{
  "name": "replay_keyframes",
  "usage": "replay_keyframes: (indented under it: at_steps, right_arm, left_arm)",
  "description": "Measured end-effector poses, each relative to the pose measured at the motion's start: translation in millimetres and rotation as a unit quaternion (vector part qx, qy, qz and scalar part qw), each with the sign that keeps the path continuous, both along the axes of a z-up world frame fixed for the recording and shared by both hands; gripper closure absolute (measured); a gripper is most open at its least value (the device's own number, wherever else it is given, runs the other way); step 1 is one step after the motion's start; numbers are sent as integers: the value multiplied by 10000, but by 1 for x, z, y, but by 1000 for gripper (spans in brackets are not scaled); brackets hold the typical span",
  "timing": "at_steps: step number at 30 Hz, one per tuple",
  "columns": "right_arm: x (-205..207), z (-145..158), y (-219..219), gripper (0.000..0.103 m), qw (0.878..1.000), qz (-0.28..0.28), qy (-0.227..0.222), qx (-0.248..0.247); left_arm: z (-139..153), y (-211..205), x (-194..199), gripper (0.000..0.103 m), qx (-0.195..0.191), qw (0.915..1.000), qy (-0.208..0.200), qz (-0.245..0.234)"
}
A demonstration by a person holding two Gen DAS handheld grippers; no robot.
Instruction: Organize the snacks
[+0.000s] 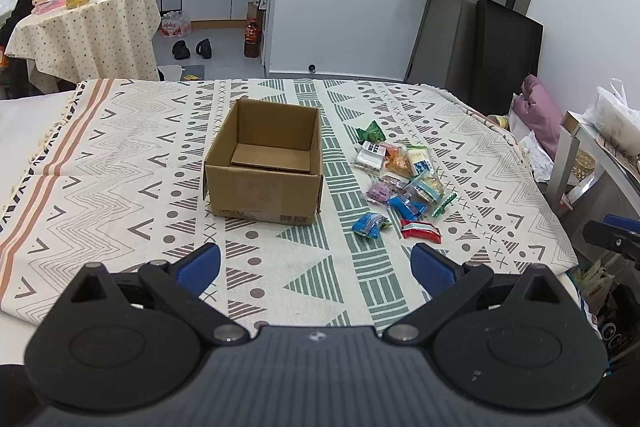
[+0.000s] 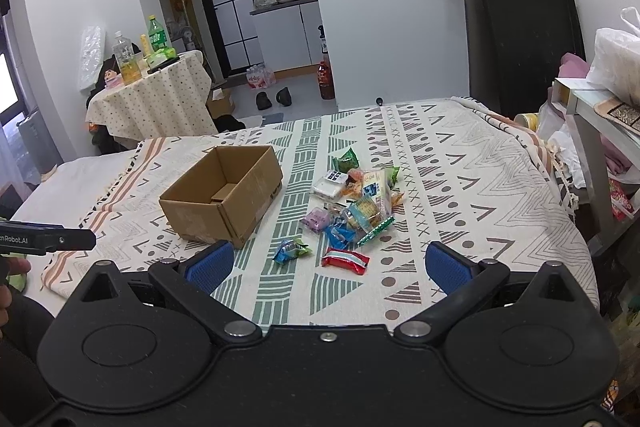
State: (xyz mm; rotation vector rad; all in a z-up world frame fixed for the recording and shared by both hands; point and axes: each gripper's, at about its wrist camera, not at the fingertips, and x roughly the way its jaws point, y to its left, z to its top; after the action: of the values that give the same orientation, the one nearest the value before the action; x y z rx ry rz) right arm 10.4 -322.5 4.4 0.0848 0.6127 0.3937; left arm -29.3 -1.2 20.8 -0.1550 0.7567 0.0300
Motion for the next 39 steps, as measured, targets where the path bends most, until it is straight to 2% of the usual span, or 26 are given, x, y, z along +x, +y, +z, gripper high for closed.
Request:
replay_keyframes:
  at_steps: [23, 31, 39]
  right_arm:
    - [7, -14, -6, 0, 9997, -133, 184, -93]
    - [27, -22, -11, 0, 9995, -190, 2, -272]
    - [60, -31, -25, 0, 9995, -67, 293, -123]
  left_arm:
    - [-8, -6, 11, 2, -103, 9998, 31, -177]
    - [-18, -11, 31, 2, -241, 9994, 81, -228]
    - [-27, -19, 56, 2, -271, 9990, 43, -342]
